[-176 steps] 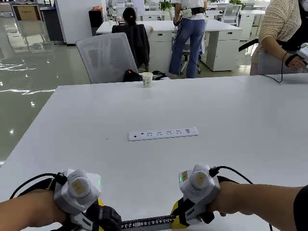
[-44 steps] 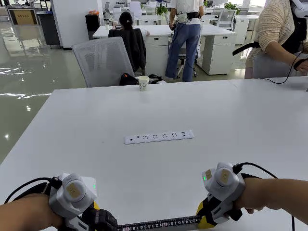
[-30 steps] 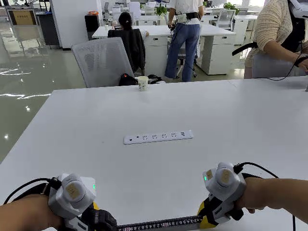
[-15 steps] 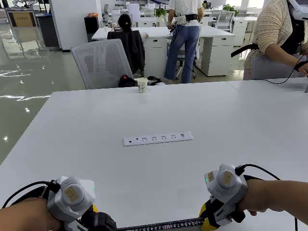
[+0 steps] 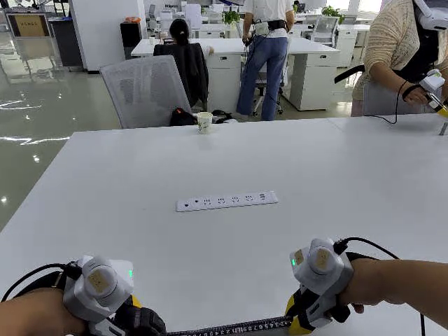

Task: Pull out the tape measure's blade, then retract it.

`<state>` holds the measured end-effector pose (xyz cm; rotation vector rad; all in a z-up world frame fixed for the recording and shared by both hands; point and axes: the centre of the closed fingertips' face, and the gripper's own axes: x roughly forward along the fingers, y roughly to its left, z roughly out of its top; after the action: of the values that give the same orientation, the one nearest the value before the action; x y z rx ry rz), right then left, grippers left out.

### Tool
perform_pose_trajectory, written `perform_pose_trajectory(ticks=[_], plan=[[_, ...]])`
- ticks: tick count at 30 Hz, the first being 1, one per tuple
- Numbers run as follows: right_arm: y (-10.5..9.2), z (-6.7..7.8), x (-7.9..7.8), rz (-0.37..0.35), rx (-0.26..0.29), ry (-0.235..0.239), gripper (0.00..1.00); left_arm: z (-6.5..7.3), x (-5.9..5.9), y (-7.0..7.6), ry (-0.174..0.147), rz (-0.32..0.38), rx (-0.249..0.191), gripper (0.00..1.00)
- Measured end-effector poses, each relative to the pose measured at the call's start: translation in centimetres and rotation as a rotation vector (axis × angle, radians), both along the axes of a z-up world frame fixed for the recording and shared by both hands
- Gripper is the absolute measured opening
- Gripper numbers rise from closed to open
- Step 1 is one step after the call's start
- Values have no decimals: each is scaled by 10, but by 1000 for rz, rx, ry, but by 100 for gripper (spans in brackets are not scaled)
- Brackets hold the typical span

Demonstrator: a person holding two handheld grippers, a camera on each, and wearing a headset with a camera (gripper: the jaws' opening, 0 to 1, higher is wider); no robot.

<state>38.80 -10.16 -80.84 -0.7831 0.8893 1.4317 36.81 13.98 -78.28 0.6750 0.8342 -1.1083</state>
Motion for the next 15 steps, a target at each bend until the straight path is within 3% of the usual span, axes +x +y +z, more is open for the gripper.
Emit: perform_pose_trajectory(ticks=[9,15], plan=[[0,0,-3,67,-45,-49,13,0,-1,3,-8,-3,23,35],[0,0,-3,74,-60,-60,13,1,-1,10,-1,9,47,35]])
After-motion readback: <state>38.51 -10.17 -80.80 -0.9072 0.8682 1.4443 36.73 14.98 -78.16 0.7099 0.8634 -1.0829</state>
